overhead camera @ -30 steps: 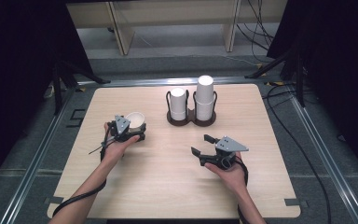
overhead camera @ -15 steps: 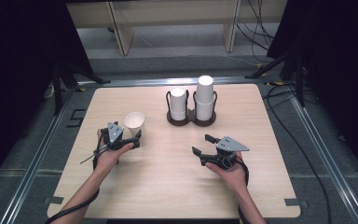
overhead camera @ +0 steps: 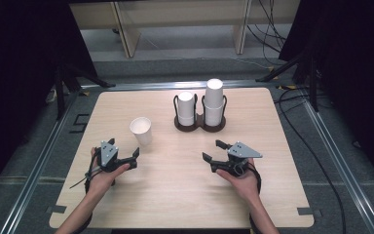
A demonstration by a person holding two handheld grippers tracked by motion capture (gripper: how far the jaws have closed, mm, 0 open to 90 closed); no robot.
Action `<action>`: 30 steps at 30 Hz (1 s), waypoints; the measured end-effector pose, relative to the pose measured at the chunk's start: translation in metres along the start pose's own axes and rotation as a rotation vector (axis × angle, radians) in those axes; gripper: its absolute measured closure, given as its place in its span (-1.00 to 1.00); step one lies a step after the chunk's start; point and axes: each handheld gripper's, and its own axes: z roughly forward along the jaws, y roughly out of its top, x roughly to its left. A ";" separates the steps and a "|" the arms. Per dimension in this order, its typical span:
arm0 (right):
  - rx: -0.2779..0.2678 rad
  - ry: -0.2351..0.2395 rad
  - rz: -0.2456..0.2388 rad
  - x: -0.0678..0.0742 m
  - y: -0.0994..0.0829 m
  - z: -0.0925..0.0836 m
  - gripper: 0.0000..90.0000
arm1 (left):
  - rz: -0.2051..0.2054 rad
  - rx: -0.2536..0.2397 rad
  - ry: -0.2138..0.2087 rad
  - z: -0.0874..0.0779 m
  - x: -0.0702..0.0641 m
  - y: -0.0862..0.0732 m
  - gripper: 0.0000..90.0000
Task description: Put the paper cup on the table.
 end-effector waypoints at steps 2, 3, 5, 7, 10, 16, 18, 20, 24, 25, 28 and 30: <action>0.005 0.004 0.008 0.000 0.000 0.000 -0.43 | -0.004 -0.004 0.001 -0.005 0.000 -0.002 -1.00; 0.002 -0.001 -0.007 -0.001 0.000 0.000 -0.43 | -0.008 -0.005 -0.003 -0.008 0.001 -0.003 -1.00; 0.006 0.002 0.005 0.000 0.000 0.000 -0.43 | -0.017 -0.014 0.001 -0.013 0.001 -0.005 -1.00; 0.012 0.005 0.023 0.001 -0.001 0.000 -0.43 | -0.014 -0.008 -0.001 -0.017 0.002 -0.008 -1.00; -0.004 0.006 -0.012 -0.001 -0.001 0.001 -0.43 | -0.021 -0.004 0.001 -0.023 0.003 -0.013 -1.00; 0.000 0.002 -0.007 -0.001 -0.002 0.002 -0.43 | -0.032 -0.027 0.022 -0.028 0.001 -0.022 -1.00; -0.003 0.003 -0.007 -0.001 -0.002 0.002 -0.43 | -0.054 -0.038 0.043 -0.028 0.001 -0.024 -1.00; 0.000 0.004 -0.013 -0.001 -0.002 0.002 -0.43 | -0.042 -0.029 0.033 -0.031 0.004 -0.023 -1.00; 0.010 0.012 0.002 -0.001 -0.002 0.001 -0.43 | -0.030 -0.042 0.039 -0.031 0.004 -0.024 -0.99; 0.017 0.004 0.000 -0.001 -0.002 0.001 -0.43 | -0.034 -0.050 0.042 -0.031 0.003 -0.024 -0.99; 0.009 0.020 0.017 -0.001 -0.003 0.002 -0.43 | -0.055 -0.052 0.046 -0.030 0.003 -0.025 -0.99; 0.008 0.016 0.019 -0.001 -0.004 0.002 -0.43 | -0.056 -0.054 0.047 -0.030 0.003 -0.025 -0.99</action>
